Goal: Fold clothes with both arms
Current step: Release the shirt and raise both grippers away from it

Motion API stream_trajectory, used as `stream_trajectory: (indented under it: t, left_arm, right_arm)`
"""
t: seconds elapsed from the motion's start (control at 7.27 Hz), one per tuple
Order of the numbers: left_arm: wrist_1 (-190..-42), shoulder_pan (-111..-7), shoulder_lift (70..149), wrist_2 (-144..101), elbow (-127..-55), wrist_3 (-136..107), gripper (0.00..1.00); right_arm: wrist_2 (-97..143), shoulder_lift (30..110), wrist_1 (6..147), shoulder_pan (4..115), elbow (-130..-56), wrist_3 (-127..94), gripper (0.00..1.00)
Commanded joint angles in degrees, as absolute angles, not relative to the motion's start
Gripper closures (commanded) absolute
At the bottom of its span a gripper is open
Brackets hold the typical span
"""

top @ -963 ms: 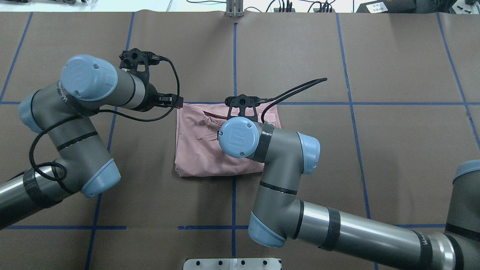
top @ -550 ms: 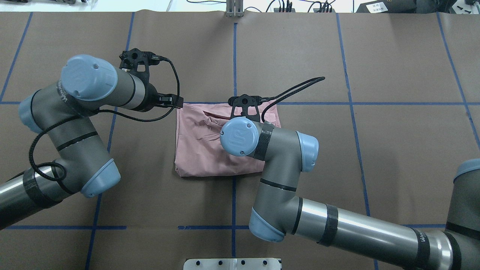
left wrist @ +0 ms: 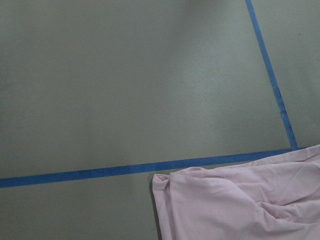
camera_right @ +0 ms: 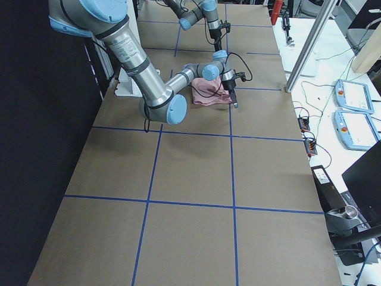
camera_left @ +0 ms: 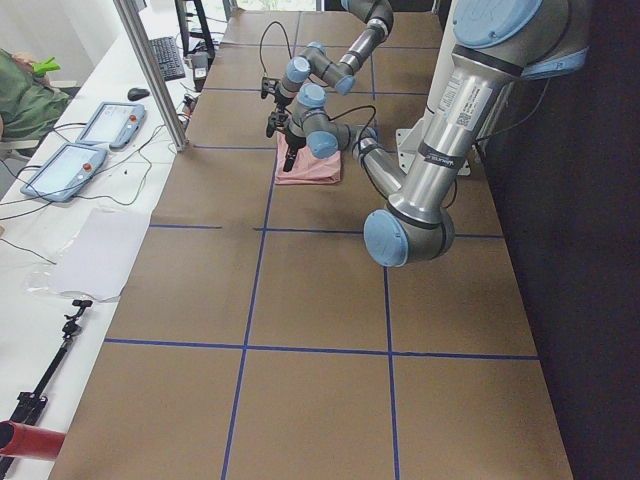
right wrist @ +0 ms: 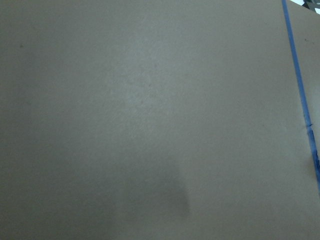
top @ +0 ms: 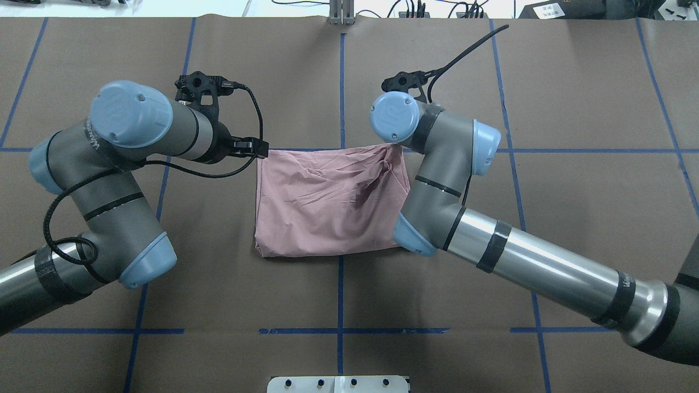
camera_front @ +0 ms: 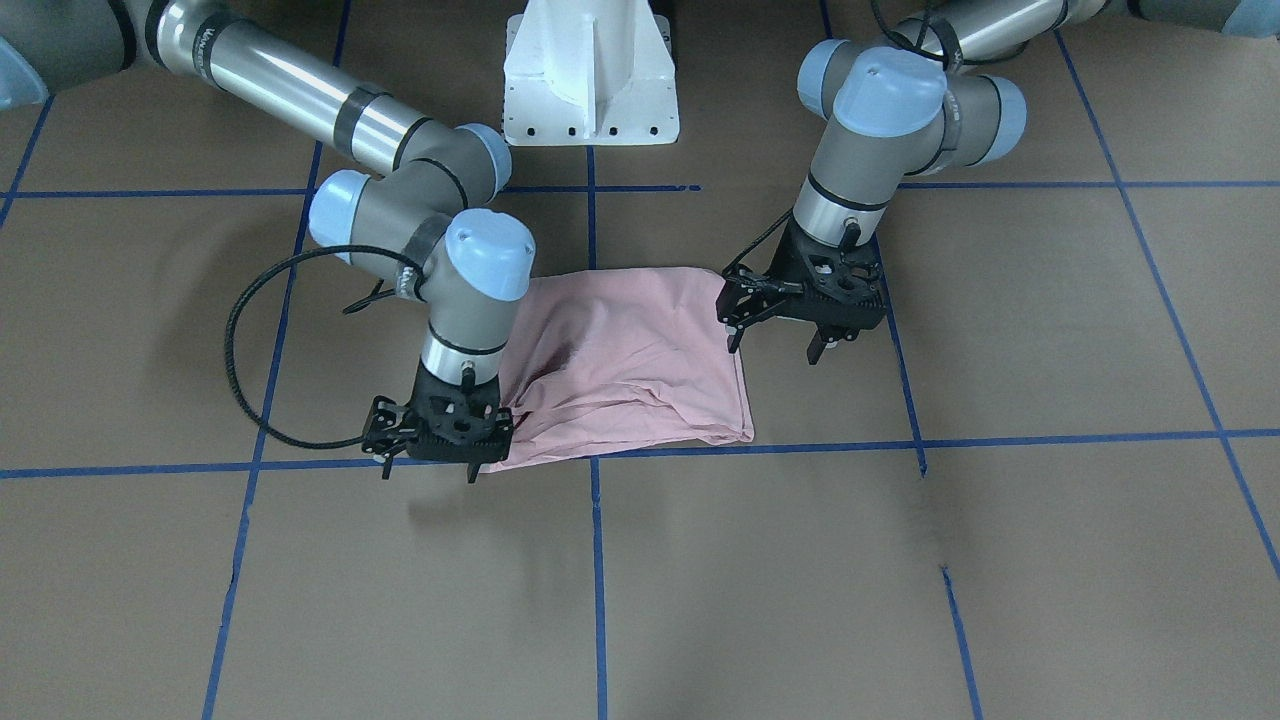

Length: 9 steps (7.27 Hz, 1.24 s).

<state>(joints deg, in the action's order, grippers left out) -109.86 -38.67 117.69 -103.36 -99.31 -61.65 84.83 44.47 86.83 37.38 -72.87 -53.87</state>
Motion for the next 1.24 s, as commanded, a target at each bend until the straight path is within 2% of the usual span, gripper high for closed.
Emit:
stream_trajectory:
  t: [0.0,0.28,0.41,0.55,0.69,1.1]
  left_arm:
    - [-109.86,-38.5,118.03,-103.27,-98.36,-61.96,0.0]
    - [-109.77,-37.8,120.65,-103.18,-93.55,-66.75,0.0]
    - [-110.3,-37.44,122.15,-102.84,-90.73,-71.67,0.12]
    - [-112.56,-36.57,123.21,-102.75,-88.09,-75.89,0.41]
    - [-113.72,-35.95,124.01,-100.92,-85.89,-76.55,0.47]
    - [-113.91,-35.34,125.77,-100.28,-83.59,-76.64,0.47]
  right_arm:
    - [94.35,44.39,79.5,40.69,-72.42,-50.53,0.0]
    - [97.81,43.86,79.02,40.61,-73.65,-52.81,0.0]
    - [97.82,44.03,79.01,40.61,-74.0,-52.82,0.0]
    - [97.82,44.12,79.01,40.61,-74.0,-52.91,0.0]
    - [97.82,44.21,79.01,40.61,-74.0,-52.91,0.0]
    - [97.82,44.38,79.01,40.69,-74.09,-52.91,0.0]
